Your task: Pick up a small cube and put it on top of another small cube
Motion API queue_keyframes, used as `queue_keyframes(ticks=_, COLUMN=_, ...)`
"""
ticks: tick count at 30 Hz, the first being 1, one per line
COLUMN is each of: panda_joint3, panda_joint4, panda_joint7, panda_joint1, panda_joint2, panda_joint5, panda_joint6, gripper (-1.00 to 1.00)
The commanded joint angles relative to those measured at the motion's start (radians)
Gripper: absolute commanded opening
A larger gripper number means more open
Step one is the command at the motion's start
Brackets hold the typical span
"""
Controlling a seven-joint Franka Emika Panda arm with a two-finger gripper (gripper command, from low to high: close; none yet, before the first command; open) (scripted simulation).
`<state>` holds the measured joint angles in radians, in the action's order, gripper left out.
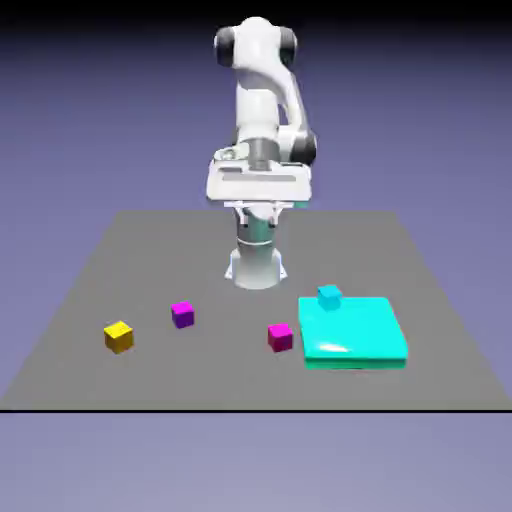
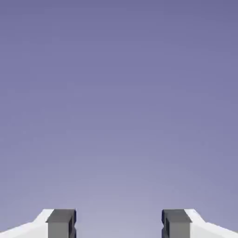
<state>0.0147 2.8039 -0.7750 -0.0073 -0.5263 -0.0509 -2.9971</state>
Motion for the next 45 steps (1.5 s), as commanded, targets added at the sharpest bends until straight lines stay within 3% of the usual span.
queue_keyframes(ticks=1, panda_joint3=0.012, panda_joint4=-0.005, panda_joint7=-0.028, panda_joint1=-0.016, panda_joint2=0.036, panda_joint5=-0.042, panda_joint6=0.033, gripper=0.0)
queue_keyframes(ticks=17, panda_joint3=0.207, panda_joint4=-0.086, panda_joint7=-0.479, panda_joint1=-0.272, panda_joint2=0.616, panda_joint5=-0.717, panda_joint6=0.562, gripper=0.0)
queue_keyframes(ticks=26, panda_joint3=0.284, panda_joint4=-0.124, panda_joint7=-0.353, panda_joint1=-0.259, panda_joint2=0.851, panda_joint5=-0.902, panda_joint6=0.391, gripper=0.0)
queue_keyframes(ticks=27, panda_joint3=0.284, panda_joint4=-0.124, panda_joint7=-0.353, panda_joint1=-0.259, panda_joint2=0.851, panda_joint5=-0.902, panda_joint6=0.391, gripper=-1.0)
queue_keyframes(ticks=34, panda_joint3=0.213, panda_joint4=-0.088, panda_joint7=-0.486, panda_joint1=-0.277, panda_joint2=0.634, panda_joint5=-0.736, panda_joint6=0.57, gripper=-1.0)
queue_keyframes(ticks=45, panda_joint3=-0.182, panda_joint4=-0.324, panda_joint7=-0.65, panda_joint1=-0.506, panda_joint2=0.709, panda_joint5=-0.765, panda_joint6=0.694, gripper=-1.0)
